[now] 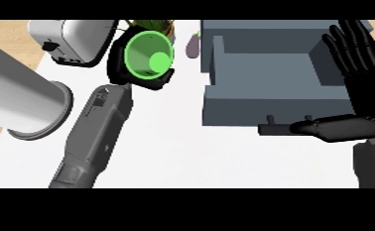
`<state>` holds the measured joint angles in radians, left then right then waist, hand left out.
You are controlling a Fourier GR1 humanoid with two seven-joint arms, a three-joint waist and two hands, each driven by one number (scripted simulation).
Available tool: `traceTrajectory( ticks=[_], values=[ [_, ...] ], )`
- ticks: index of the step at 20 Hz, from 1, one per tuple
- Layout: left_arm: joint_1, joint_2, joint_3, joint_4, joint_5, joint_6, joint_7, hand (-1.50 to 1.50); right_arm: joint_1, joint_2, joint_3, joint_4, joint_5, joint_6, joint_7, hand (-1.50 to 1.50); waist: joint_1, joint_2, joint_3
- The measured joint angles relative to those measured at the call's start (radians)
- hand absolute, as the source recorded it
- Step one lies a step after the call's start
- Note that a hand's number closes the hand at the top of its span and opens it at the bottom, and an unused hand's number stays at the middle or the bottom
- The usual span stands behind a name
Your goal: Pick up the cup, place it into the drawer and close the drawer
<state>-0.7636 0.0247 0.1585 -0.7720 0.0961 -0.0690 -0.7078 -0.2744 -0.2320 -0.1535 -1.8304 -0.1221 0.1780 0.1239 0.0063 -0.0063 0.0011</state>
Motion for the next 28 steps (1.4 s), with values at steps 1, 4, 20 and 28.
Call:
traceTrajectory(
  ticks=[1, 4, 20, 28],
  values=[
    [-0.027, -0.005, -0.008, -0.023, -0.001, 0.020, 0.042, 1.50, 0.006, 0.006, 0.003, -0.004, 0.004, -0.004, -0.002, -1.50, -0.001, 0.000, 0.000],
    [-0.104, -0.015, -0.039, -0.069, 0.009, 0.074, 0.155, 1.50, 0.014, 0.009, 0.003, -0.001, 0.009, -0.002, -0.019, -1.50, -0.006, 0.002, 0.000],
    [-0.517, -0.024, -0.270, 0.261, 0.133, 0.408, 0.427, 1.50, -0.020, 0.012, 0.010, 0.013, 0.002, 0.013, -0.036, -1.50, -0.071, 0.020, 0.000],
    [-0.575, -0.025, -0.396, 0.437, 0.173, 0.371, 0.488, 1.50, -0.072, 0.013, 0.024, 0.039, -0.012, 0.034, -0.051, -1.50, -0.133, 0.039, 0.001]
  ],
)
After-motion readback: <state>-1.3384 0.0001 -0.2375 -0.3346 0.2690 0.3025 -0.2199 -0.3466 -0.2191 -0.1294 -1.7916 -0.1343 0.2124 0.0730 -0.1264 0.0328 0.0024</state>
